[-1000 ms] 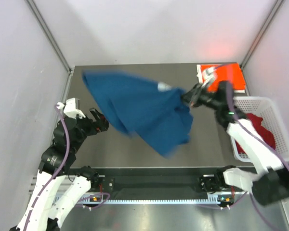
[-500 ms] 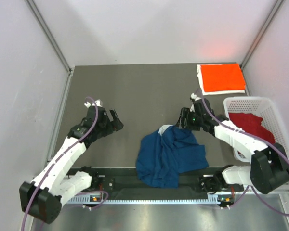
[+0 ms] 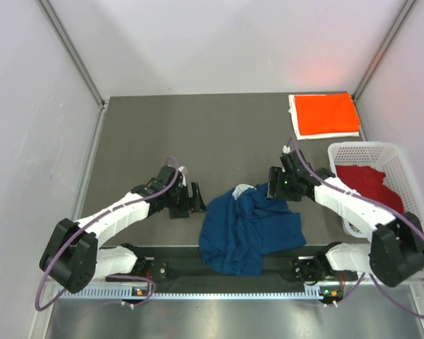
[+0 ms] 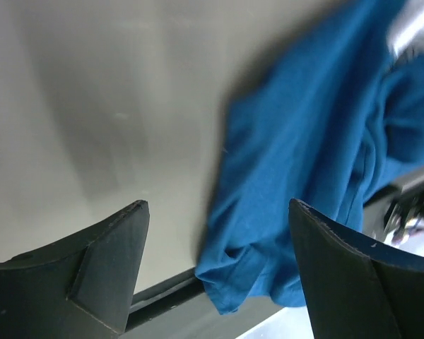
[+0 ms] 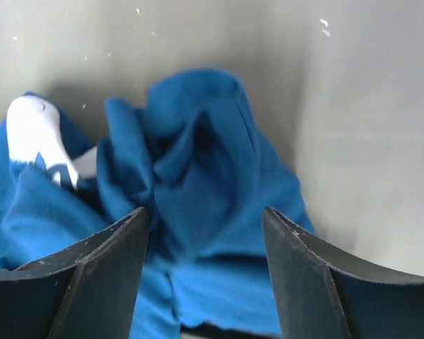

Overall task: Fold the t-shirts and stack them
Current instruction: Flatten the tshirt out

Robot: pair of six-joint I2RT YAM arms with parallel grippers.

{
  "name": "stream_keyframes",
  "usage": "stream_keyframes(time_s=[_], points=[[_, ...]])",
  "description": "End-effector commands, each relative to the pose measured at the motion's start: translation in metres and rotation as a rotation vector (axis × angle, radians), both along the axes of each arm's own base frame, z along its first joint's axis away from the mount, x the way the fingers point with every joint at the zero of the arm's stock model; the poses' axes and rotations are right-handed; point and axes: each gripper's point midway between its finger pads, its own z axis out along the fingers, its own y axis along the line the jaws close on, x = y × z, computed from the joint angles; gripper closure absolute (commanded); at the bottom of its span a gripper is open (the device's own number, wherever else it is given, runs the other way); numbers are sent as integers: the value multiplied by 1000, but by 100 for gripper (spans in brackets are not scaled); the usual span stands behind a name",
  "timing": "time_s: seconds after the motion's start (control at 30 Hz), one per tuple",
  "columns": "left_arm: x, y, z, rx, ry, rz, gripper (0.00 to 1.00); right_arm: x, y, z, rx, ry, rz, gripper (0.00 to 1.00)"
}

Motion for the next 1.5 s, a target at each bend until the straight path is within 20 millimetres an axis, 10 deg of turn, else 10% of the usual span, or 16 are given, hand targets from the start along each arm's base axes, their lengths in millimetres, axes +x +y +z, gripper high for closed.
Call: stream_keyframes(time_s=[0.0,0.33,0.43,0.47,0.57,0.67,0.83,0.9,1.0,1.2,1.47], points=[[-3,-18,-4,-37,-25,-47,16,-19,-16,18,-17,-18,-86,34],[-29,-47,-35,-10,27,-144,23,-56,-50,-15,-43,50,-349,35],[-20,-45,-28,9,-11,-115,67,-56,-55,-24,-52,38,-384,36],[-15,-44,-24,22,-27,-105,77,-55,-55,-26,-55,40,-383,40],[12,-29,-5,136,-104,-63,100,-41,-52,-18,-65,8,-364,97],[61,3,33,260,-191,13,100,-2,-38,26,-35,-121,-329,100],[156,71,132,262,-320,213,100,72,-21,173,-19,-444,-237,100],[167,91,151,305,-338,234,100,84,-20,232,4,-555,-224,100],[178,97,181,323,-375,227,100,88,-24,262,-2,-615,-221,100],[156,97,170,313,-339,201,100,47,-58,188,-156,-438,-268,100],[115,139,115,492,-233,235,100,-62,-26,63,128,-96,-107,100]])
